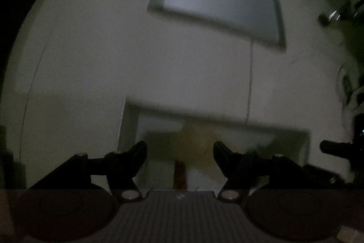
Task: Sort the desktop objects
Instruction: 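Move both grippers to the grey-white board on the floor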
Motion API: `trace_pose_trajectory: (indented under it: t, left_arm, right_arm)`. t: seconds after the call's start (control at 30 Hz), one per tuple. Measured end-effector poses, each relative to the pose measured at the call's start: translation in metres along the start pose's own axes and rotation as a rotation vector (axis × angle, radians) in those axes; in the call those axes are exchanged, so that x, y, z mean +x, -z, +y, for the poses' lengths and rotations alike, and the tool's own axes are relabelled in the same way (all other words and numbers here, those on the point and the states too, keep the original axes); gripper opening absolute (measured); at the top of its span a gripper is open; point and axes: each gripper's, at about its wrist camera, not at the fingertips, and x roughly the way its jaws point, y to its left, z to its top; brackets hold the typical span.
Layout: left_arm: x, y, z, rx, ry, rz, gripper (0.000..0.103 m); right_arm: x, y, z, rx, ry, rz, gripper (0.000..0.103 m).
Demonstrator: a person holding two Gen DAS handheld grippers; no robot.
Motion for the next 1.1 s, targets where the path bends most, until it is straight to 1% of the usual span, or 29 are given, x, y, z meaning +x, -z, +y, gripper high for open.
trace_pose_trajectory:
  t: [0.13, 0.2, 0.27, 0.33, 0.37, 0.43, 0.47, 0.5, 0.53, 0.57, 0.6, 0.7, 0.77, 0.83, 0.93, 1.03, 1.1]
  left_arm:
    - [-0.022, -0.039, -0.001, 0.028, 0.002, -0.063, 0.062]
    - [-0.027, -0.057, -0.004, 0.059, -0.006, -0.082, 0.064]
    - [-0.031, -0.073, -0.006, 0.094, -0.019, -0.095, 0.064]
    - [-0.036, -0.083, -0.006, 0.120, -0.042, -0.108, 0.064]
    - [-0.041, -0.087, -0.006, 0.138, -0.048, -0.113, 0.064]
    - [-0.052, -0.092, -0.006, 0.160, -0.062, -0.126, 0.065]
    - [-0.059, -0.094, -0.006, 0.166, -0.069, -0.134, 0.067]
    - [-0.065, -0.096, -0.005, 0.173, -0.080, -0.143, 0.070]
    - [-0.071, -0.098, -0.005, 0.181, -0.102, -0.155, 0.073]
    - [-0.078, -0.100, -0.006, 0.190, -0.136, -0.172, 0.079]
    - [-0.084, -0.102, -0.007, 0.197, -0.158, -0.189, 0.081]
    - [-0.099, -0.111, -0.010, 0.207, -0.168, -0.245, 0.081]
    - [-0.103, -0.117, -0.010, 0.197, -0.169, -0.265, 0.082]
    - [-0.100, -0.120, -0.010, 0.179, -0.183, -0.261, 0.084]
    - [-0.096, -0.122, -0.011, 0.163, -0.200, -0.264, 0.084]
    - [-0.087, -0.126, -0.014, 0.168, -0.191, -0.269, 0.085]
    - [-0.076, -0.132, -0.016, 0.180, -0.196, -0.273, 0.090]
  right_arm:
    - [-0.030, -0.039, -0.035, 0.151, 0.022, -0.079, 0.046]
    - [-0.039, -0.056, -0.054, 0.235, 0.042, -0.106, 0.046]
    - [-0.043, -0.068, -0.073, 0.330, 0.044, -0.126, 0.046]
    - [-0.050, -0.072, -0.088, 0.408, 0.065, -0.165, 0.046]
    - [-0.054, -0.073, -0.095, 0.448, 0.062, -0.190, 0.046]
    - [-0.061, -0.073, -0.106, 0.512, 0.054, -0.207, 0.046]
    - [-0.069, -0.074, -0.110, 0.535, 0.068, -0.217, 0.046]
    - [-0.077, -0.076, -0.113, 0.538, 0.077, -0.223, 0.046]
    - [-0.085, -0.079, -0.116, 0.538, 0.085, -0.229, 0.047]
    - [-0.093, -0.081, -0.119, 0.544, 0.089, -0.237, 0.048]
    - [-0.101, -0.083, -0.121, 0.547, 0.094, -0.254, 0.050]
    - [-0.122, -0.088, -0.127, 0.567, 0.098, -0.325, 0.057]
    - [-0.124, -0.086, -0.130, 0.593, 0.082, -0.357, 0.057]
    - [-0.121, -0.086, -0.133, 0.604, 0.085, -0.366, 0.057]
    - [-0.110, -0.084, -0.136, 0.604, 0.098, -0.341, 0.058]
    - [-0.093, -0.084, -0.140, 0.592, 0.109, -0.312, 0.058]
    - [-0.078, -0.084, -0.146, 0.595, 0.101, -0.297, 0.058]
